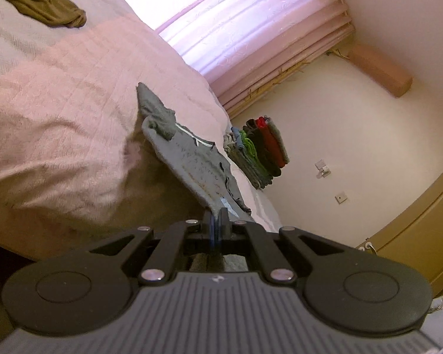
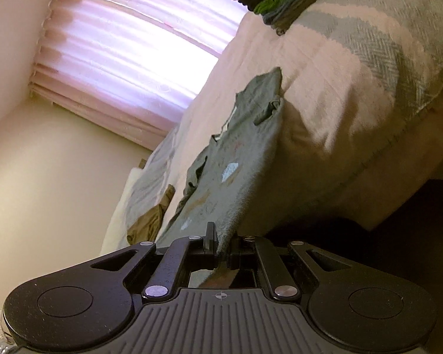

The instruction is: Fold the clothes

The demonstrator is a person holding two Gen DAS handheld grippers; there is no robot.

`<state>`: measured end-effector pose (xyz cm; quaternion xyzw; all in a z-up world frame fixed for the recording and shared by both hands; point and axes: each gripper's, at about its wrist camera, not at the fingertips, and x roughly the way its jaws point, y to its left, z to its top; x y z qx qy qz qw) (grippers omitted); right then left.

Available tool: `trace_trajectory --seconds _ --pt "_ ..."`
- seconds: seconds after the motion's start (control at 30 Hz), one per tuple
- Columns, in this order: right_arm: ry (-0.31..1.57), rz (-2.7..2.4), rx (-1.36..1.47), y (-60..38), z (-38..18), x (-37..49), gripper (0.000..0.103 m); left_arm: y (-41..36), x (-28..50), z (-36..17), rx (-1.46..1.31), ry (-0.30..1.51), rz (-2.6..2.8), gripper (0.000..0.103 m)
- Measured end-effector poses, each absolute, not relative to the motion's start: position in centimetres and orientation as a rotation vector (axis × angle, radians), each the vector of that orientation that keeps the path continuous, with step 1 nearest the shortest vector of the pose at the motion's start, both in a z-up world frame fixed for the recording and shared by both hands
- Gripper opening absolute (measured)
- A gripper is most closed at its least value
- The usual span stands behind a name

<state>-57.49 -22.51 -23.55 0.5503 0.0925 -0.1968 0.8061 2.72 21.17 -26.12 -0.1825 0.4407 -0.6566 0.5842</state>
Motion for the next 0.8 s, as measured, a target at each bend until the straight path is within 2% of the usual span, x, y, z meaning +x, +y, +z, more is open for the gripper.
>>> trace_trajectory --seconds 0.17,0.3,0.43,0.67,0.8 --pt "0.173 -0.401 1.166 -25.7 -20.8 -55.2 0.003 17.8 4.3 -24.5 -0.492 1.031 -1.547 0.0" --pt "0.197 -0.401 1.179 -32.0 -19.6 -51.0 0.003 11.3 7.2 -23.9 -0.513 1.081 -1.507 0.0" --pt "0.236 -0.421 1.214 -39.6 -19.4 -46.3 0.003 3.5 10.7 -25.4 -0.517 1.165 -1.439 0.0" --pt "0.36 -0.491 1.286 -51.6 -22.4 -37.9 0.003 -10.0 16.7 -28.7 -0.493 1.293 -1.32 0.0" --pt "0.403 -0.518 1.306 -56.5 -24.6 -34.5 0.003 -15.1 18.8 -30.5 -0.465 1.322 -1.27 0.0"
